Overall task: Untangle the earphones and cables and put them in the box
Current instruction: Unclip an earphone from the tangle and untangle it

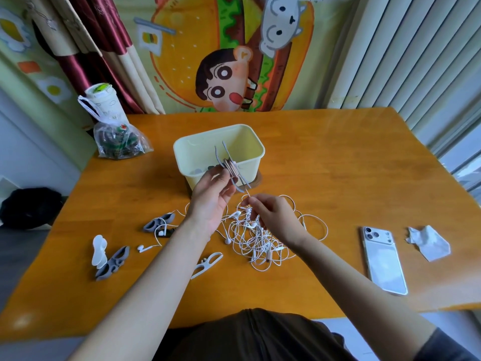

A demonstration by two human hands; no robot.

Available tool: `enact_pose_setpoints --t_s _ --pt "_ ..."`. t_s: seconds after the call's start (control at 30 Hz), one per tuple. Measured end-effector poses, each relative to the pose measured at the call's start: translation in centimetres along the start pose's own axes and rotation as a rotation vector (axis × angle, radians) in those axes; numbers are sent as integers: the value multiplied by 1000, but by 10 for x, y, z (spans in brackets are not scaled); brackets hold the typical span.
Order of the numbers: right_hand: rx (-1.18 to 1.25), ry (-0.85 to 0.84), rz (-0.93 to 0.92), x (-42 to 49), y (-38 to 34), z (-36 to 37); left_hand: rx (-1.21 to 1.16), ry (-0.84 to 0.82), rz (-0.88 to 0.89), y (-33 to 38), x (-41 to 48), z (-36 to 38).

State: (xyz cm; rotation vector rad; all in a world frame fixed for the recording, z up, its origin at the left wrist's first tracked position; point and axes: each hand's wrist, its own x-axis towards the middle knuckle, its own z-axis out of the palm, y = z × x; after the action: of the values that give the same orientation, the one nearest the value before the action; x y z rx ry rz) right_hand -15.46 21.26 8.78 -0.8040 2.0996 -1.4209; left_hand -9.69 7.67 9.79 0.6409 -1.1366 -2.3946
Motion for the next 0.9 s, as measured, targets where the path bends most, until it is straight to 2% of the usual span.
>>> enact_pose_setpoints --t_s 0.07,0.23,0.33,0.4,0.6,0.73,0.8,0.9 --pt "-61 -10 -18 -2 -2 2 141 81 63 -4 2 -3" --pt "-237 -59 -104 -10 -13 5 689 192 350 -13 7 -19" --pt "-296 -53 -137 -8 -23 -3 833 197 351 -14 10 -30" --pt "-337 -23 -147 -2 -27 -15 880 137 307 -15 10 -35" --pt "-459 39 -146 18 -23 -43 936 -153 225 -14 2 -27" --pt "-429 54 -155 21 -18 -50 853 -315 103 -12 -4 -24" --pt "-380 73 -146 22 -17 -51 764 -377 37 -10 -7 -21" --pt "-284 100 -147 22 -16 -51 444 -388 -67 -6 -13 -16"
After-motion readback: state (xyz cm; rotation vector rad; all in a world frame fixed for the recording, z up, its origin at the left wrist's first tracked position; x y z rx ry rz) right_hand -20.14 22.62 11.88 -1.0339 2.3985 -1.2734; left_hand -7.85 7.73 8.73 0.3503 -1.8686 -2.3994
